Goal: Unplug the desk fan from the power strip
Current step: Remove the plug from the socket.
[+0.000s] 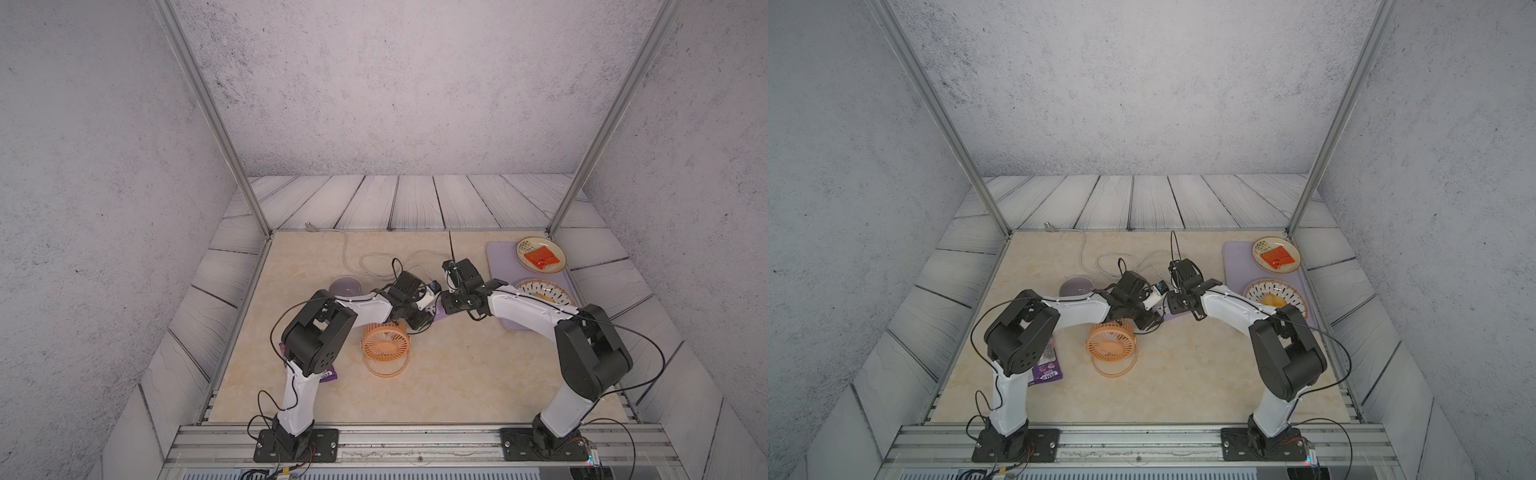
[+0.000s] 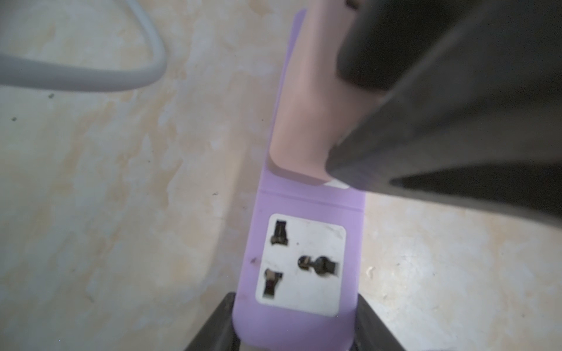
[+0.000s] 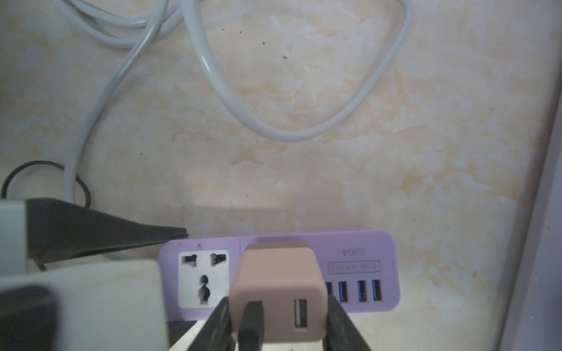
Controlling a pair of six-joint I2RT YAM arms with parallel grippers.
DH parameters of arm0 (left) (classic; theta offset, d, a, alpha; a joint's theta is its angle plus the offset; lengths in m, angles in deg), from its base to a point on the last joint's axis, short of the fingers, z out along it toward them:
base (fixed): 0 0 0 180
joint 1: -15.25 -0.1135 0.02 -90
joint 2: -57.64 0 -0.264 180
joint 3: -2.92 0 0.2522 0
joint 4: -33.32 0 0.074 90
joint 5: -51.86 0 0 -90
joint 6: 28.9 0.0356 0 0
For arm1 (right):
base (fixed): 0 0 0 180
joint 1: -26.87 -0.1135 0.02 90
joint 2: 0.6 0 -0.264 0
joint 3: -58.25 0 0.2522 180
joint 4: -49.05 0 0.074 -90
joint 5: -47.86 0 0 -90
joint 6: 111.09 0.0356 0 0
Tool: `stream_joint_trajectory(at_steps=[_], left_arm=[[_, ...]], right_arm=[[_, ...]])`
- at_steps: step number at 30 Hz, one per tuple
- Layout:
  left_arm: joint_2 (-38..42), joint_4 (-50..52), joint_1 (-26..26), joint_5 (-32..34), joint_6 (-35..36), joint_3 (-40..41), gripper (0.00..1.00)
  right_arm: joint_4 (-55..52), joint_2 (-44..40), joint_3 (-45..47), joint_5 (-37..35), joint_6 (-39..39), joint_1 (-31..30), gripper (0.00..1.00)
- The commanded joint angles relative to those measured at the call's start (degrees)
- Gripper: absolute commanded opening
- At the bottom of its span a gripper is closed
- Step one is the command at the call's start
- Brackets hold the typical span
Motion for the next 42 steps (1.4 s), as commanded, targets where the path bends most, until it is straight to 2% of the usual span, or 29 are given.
stream_joint_trajectory(at_steps=[1, 5, 12, 42], left_arm=[[0.2, 4.04, 3.02, -2.94, 2.95, 0.39, 0.0], [0.59, 4.12, 3.02, -2.81, 3.04, 0.53, 0.0], [0.26, 4.14, 3.02, -2.8, 3.05, 0.3, 0.0], [0.16, 4.47, 3.04, -2.46, 2.88, -0.17, 0.0]], right_arm=[[5.63, -0.85, -3.18, 1.91, 0.85, -0.57, 0.37], [6.91, -0.94, -1.85, 4.45, 2.84, 1.64, 0.37], [6.72, -1.47, -1.83, 5.86, 1.96, 1.4, 0.37], [3.21, -2.6, -3.14, 1.02, 0.96, -0.16, 0.36]])
